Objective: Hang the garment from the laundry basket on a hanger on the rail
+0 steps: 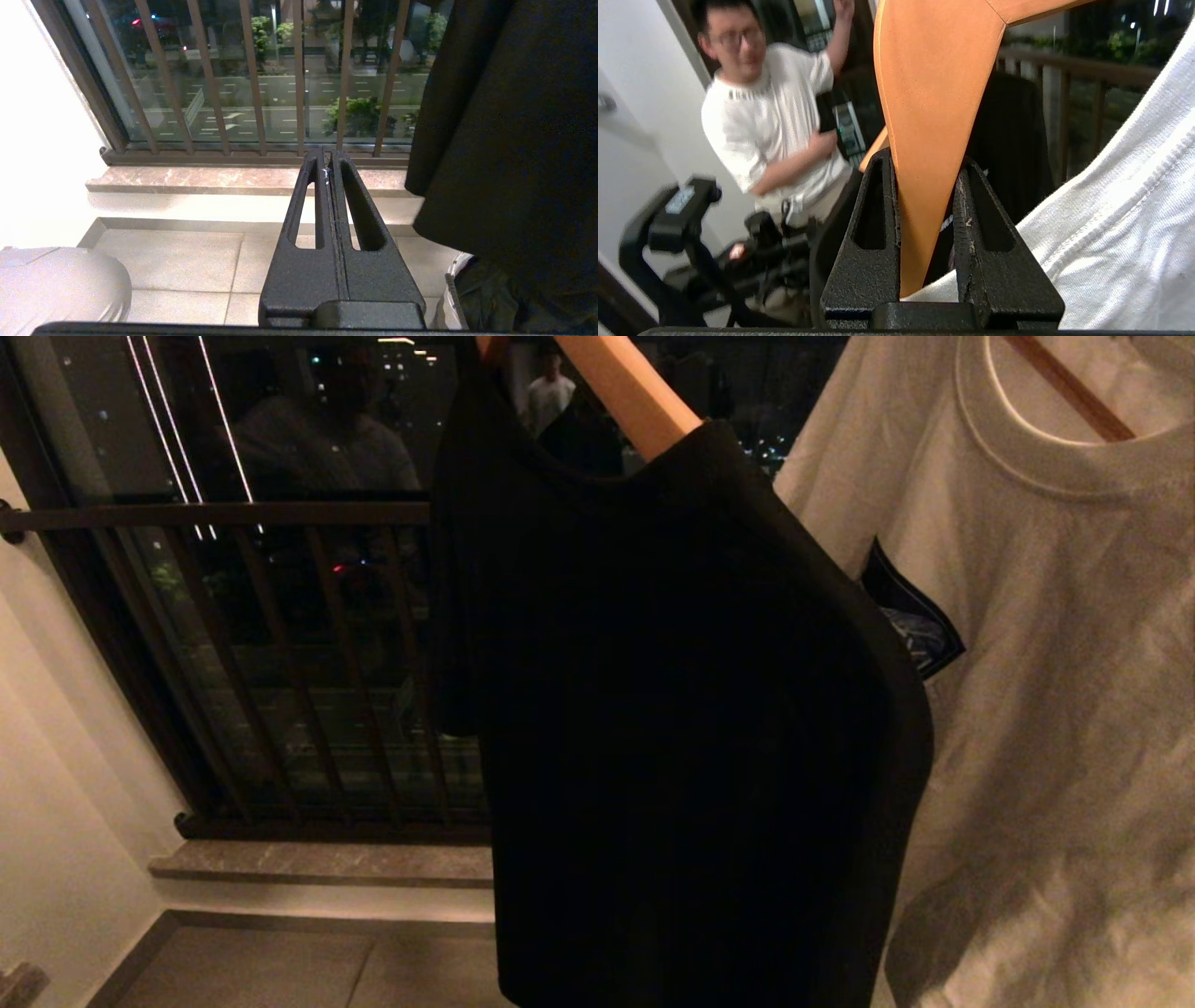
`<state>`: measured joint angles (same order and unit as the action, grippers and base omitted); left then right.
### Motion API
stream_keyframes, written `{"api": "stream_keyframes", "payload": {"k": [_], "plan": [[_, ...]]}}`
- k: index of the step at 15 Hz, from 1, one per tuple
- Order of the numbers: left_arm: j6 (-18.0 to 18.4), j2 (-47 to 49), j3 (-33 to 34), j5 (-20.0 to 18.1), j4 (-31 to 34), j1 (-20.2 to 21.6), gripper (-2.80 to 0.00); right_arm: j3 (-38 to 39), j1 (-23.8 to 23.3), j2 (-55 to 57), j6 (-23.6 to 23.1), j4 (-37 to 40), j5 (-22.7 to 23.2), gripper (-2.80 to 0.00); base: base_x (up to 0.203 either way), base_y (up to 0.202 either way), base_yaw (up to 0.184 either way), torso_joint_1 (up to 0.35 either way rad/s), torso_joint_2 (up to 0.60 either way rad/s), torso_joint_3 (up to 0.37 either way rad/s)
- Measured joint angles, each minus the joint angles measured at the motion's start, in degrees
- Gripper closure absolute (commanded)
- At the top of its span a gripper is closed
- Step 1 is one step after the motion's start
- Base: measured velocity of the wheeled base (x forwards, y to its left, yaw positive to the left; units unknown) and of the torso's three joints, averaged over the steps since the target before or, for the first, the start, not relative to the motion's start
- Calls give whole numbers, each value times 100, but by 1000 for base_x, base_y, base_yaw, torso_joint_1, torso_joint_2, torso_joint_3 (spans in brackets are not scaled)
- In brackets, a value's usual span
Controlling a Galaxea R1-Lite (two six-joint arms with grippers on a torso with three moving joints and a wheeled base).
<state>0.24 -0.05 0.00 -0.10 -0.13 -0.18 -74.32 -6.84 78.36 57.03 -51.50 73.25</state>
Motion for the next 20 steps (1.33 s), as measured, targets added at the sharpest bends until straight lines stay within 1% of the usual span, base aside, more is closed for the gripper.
{"api": "stream_keyframes", "payload": {"k": [1,3,4,5,10,20], "plan": [[0,0,0,0,-2,0,0,-24,-62,110,367,-420,-10,0,0,0,0,0,0,0],[-3,0,0,0,-2,0,0,-41,-115,330,939,-1124,-11,0,0,0,0,0,0,0],[0,0,0,0,-1,0,0,-54,-145,436,1165,-1413,-11,0,0,0,0,0,0,0],[1,0,0,1,-2,0,0,-83,-154,518,1278,-1567,0,0,0,0,0,0,0,0],[9,0,0,0,-2,0,0,-57,-148,752,1270,-1622,338,0,0,0,0,0,0,0],[9,0,0,2,-2,0,0,-489,-99,1148,1290,-1613,358,0,0,0,0,0,0,0]]}}
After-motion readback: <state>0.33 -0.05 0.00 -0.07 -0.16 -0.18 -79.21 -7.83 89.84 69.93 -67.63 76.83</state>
